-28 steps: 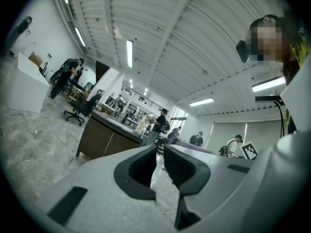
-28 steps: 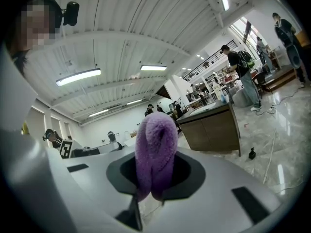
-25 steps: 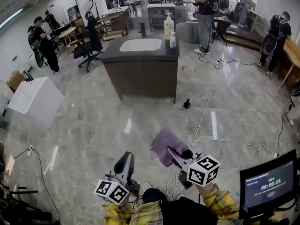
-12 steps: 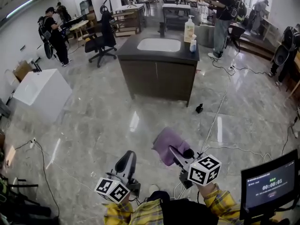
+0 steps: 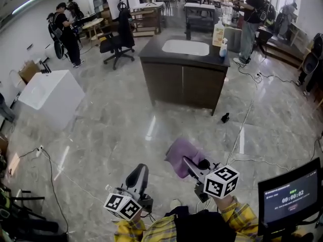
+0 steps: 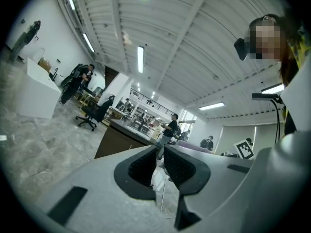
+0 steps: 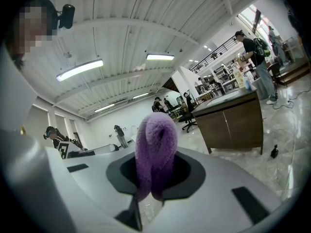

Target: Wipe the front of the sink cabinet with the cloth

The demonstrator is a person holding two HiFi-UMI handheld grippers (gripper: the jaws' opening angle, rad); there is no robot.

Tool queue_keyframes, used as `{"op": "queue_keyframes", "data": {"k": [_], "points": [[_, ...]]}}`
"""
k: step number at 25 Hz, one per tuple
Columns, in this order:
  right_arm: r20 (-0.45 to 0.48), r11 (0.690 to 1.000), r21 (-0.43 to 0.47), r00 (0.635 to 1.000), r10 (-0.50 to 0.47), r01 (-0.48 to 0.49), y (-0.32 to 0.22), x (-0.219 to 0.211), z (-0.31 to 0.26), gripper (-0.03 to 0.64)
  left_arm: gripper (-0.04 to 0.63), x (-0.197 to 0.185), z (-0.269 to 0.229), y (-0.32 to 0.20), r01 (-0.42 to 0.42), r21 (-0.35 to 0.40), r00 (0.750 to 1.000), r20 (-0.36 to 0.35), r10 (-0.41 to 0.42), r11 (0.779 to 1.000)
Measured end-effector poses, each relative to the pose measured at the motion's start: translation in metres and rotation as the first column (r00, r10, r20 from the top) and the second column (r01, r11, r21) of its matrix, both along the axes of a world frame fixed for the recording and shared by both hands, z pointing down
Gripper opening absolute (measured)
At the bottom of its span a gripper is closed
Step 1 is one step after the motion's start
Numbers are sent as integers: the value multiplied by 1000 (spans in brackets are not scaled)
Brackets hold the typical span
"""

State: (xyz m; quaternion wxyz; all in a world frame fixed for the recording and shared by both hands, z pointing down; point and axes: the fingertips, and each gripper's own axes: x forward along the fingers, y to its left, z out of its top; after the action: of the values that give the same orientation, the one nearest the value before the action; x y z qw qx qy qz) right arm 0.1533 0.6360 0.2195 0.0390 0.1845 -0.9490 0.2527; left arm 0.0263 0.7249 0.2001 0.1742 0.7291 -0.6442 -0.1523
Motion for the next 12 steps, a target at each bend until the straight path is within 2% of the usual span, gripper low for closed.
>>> {"op": "queue_keyframes", "data": {"k": [7,12], "points": [[-19,1000,15,1000,-13,13,6,-37,2,66,44,-39,10,15,17,-2,1000,-13,-17,1000],[-19,999,-1,999,-37,37,5,-56,5,66,44,-50,12,22,36,-1,999,-17,-36,999]]}}
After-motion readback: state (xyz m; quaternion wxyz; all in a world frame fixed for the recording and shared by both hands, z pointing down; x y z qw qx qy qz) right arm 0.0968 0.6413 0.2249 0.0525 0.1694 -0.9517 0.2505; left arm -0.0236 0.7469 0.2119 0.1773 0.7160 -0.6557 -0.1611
